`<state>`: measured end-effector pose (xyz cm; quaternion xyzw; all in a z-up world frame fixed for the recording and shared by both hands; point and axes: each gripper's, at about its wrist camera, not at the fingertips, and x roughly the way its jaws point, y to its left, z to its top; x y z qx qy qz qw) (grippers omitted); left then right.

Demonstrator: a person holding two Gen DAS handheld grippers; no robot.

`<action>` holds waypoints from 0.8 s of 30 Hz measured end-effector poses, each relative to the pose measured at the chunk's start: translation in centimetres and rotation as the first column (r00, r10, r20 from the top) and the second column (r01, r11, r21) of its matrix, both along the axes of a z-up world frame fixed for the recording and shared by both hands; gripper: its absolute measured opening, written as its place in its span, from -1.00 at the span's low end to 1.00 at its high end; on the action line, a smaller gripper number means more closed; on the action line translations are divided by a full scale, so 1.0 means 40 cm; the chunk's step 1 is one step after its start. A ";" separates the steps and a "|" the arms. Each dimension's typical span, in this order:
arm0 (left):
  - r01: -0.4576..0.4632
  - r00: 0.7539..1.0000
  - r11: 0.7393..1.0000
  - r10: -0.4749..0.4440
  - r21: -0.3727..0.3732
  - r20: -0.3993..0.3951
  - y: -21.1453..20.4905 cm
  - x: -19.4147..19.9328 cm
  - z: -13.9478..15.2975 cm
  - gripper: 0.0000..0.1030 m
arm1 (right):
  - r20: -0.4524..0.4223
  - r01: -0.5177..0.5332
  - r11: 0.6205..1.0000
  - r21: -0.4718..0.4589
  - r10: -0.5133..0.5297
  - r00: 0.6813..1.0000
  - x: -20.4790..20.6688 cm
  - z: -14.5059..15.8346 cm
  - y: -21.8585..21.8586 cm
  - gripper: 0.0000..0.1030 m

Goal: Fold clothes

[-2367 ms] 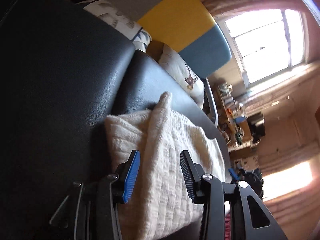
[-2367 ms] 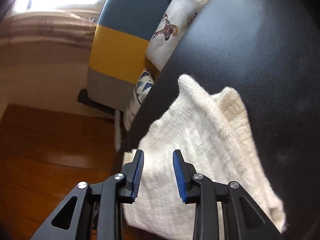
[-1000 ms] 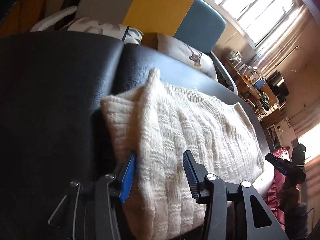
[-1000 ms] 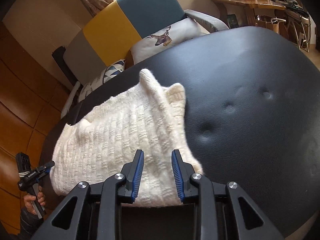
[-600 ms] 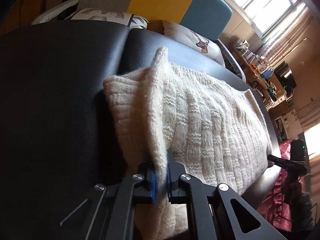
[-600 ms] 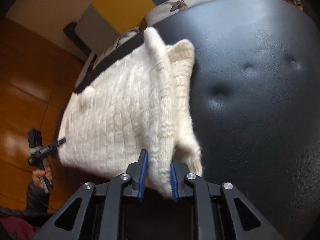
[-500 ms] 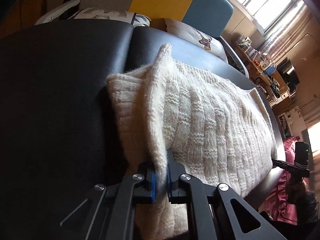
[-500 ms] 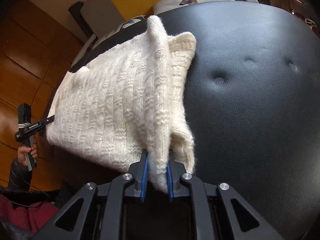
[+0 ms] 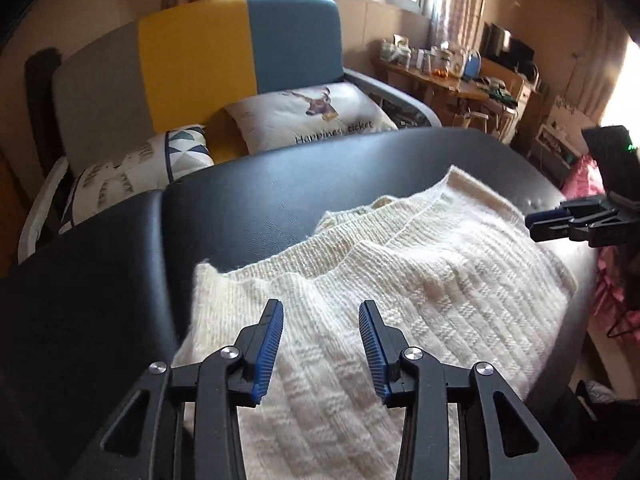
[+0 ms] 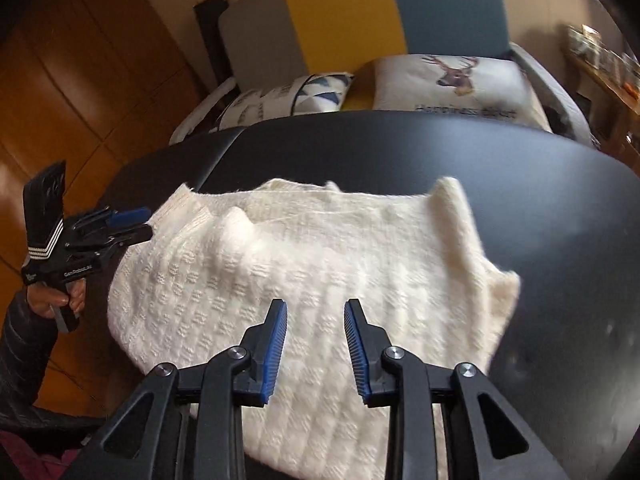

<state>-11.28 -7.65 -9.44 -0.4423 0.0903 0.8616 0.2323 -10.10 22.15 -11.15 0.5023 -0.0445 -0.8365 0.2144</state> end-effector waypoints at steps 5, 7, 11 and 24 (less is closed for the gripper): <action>0.035 0.990 0.998 -0.028 -0.045 0.139 0.028 -0.082 -0.090 -0.21 | 0.050 -0.107 0.987 0.118 0.102 0.994 -0.135 -0.077 -0.164 -0.42; 0.023 0.985 1.000 -0.019 -0.016 0.170 0.019 -0.097 -0.108 -0.19 | 0.059 -0.112 0.982 0.154 0.104 0.993 -0.157 -0.100 -0.185 -0.42; -0.028 0.978 0.997 0.013 0.066 0.208 -0.006 -0.105 -0.127 -0.19 | 0.047 -0.115 0.970 0.214 0.107 0.993 -0.161 -0.132 -0.208 -0.42; -0.225 0.973 0.906 0.230 0.359 0.029 -0.053 -0.016 -0.054 -0.89 | -0.017 -0.056 0.966 0.252 0.063 0.998 -0.154 -0.143 -0.227 -0.93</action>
